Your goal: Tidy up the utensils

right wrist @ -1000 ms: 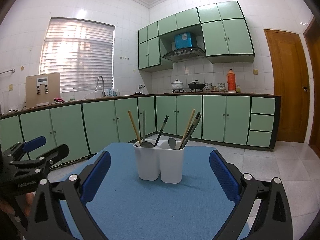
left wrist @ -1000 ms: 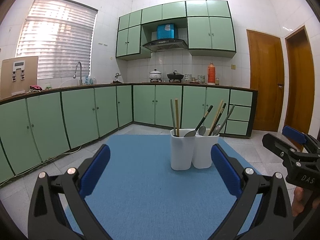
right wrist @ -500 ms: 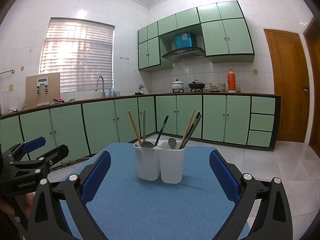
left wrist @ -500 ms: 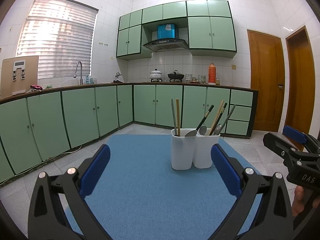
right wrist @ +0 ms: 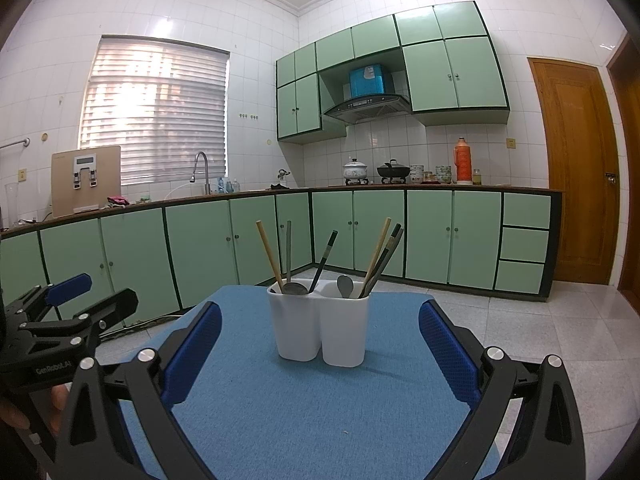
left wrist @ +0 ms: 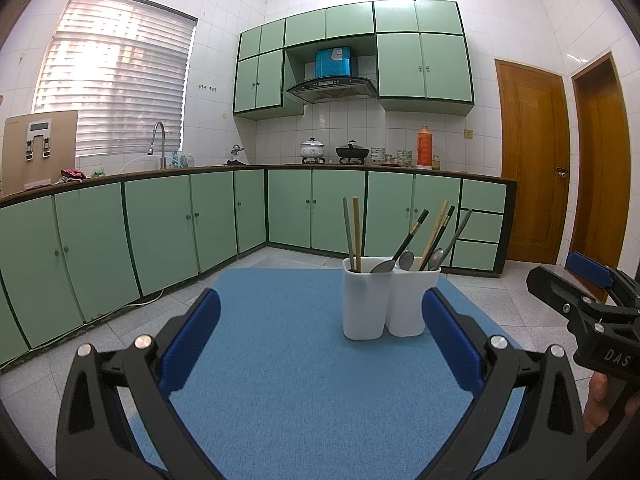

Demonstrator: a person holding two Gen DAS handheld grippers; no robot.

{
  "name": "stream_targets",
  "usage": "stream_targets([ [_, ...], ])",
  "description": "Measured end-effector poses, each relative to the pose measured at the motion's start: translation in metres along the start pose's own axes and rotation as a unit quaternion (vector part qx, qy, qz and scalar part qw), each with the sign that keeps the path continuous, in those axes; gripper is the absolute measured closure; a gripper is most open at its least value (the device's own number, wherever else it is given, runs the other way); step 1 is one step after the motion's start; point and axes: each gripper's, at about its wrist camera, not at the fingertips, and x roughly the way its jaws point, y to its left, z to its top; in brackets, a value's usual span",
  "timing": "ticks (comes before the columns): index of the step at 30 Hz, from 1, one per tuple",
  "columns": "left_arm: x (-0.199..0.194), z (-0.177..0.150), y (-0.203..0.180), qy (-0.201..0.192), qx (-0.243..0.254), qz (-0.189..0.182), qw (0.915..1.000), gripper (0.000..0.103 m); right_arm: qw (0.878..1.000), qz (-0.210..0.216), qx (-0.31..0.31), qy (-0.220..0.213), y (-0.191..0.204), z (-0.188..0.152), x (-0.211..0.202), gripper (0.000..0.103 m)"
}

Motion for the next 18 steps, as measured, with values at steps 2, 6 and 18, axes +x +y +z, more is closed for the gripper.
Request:
stream_targets([
  [2,-0.0001,0.0,0.0001,0.0,-0.001,0.0,1.0,0.005,1.0,0.0,-0.001,0.0,0.0003,0.0,-0.0006,0.006],
  [6,-0.0003,0.0002,0.0003,0.0,0.0,0.0,1.0,0.005,1.0,0.0,0.0,0.0,0.0013,-0.0005,-0.0007,0.006],
  [18,-0.0003,0.0004,-0.0001,0.0,0.0,0.0,1.0,0.005,1.0,0.0,0.0,0.0,0.0016,-0.0006,-0.0007,0.006],
])
